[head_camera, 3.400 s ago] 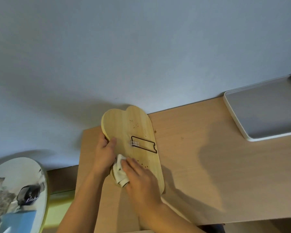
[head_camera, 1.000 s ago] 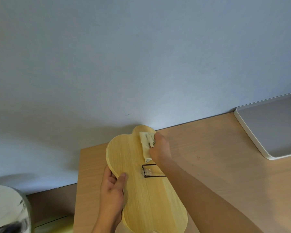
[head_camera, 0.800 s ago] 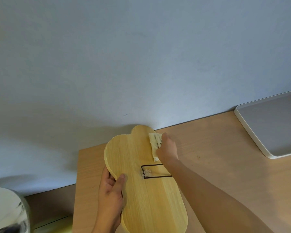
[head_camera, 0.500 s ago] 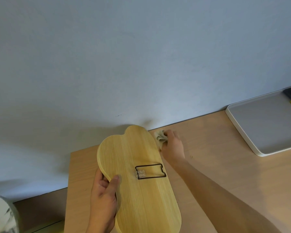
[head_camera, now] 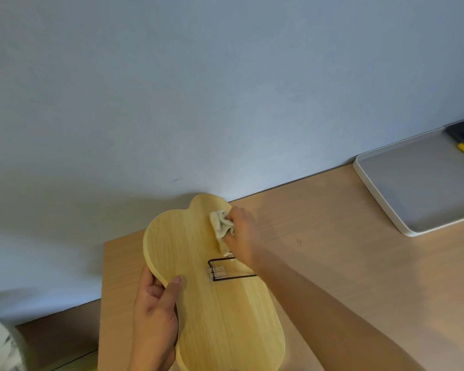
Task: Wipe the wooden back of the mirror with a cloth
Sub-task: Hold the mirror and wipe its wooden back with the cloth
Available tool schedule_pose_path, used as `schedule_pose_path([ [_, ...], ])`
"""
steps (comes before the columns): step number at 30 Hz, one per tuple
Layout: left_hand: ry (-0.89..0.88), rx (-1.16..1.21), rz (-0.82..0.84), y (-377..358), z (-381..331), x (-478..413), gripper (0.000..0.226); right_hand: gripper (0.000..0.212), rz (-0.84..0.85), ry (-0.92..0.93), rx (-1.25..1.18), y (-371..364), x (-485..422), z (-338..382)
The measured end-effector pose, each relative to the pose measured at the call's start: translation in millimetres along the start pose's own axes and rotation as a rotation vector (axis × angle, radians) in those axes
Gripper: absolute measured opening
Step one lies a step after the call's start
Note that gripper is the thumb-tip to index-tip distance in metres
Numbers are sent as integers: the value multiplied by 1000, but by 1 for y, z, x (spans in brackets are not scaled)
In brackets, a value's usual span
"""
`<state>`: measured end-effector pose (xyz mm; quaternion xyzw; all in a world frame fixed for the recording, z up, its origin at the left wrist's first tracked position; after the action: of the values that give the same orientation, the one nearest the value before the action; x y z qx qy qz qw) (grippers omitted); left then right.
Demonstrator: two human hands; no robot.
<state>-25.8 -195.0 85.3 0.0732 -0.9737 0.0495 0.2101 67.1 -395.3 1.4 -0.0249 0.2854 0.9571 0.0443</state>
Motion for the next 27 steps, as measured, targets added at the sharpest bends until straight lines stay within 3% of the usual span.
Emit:
schedule_pose_path([
  [3, 11, 12, -16, 3, -1, 0, 56, 17, 51, -183, -22, -1, 2, -46],
  [8, 20, 13, -14, 2, -1, 1, 54, 10, 61, -251, 158, 18, 6, -70],
  [14, -1, -26, 8, -1, -6, 3, 54, 18, -115, 120, -122, 38, 5, 34],
  [17, -20, -68, 13, -4, -7, 5, 53, 30, -38, 229, -96, 8, 12, 72],
  [21, 1, -79, 17, -2, -3, 3, 56, 33, -34, 91, -96, -8, 11, 41],
  [27, 13, -23, -5, -3, -4, 3, 53, 23, 51, -284, 73, 3, 5, -59],
])
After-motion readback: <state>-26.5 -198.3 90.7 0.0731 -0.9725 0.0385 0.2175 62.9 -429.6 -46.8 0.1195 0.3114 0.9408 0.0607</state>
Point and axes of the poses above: each hand's wrist, its own x-axis away from the middle knuckle, its own y-axis out of the back of the hand, z = x × y, the point moved 7 cm from there along -x, towards the middle knuckle, and after that the axes turned 4 degrees about y, right-handed, at the moved point
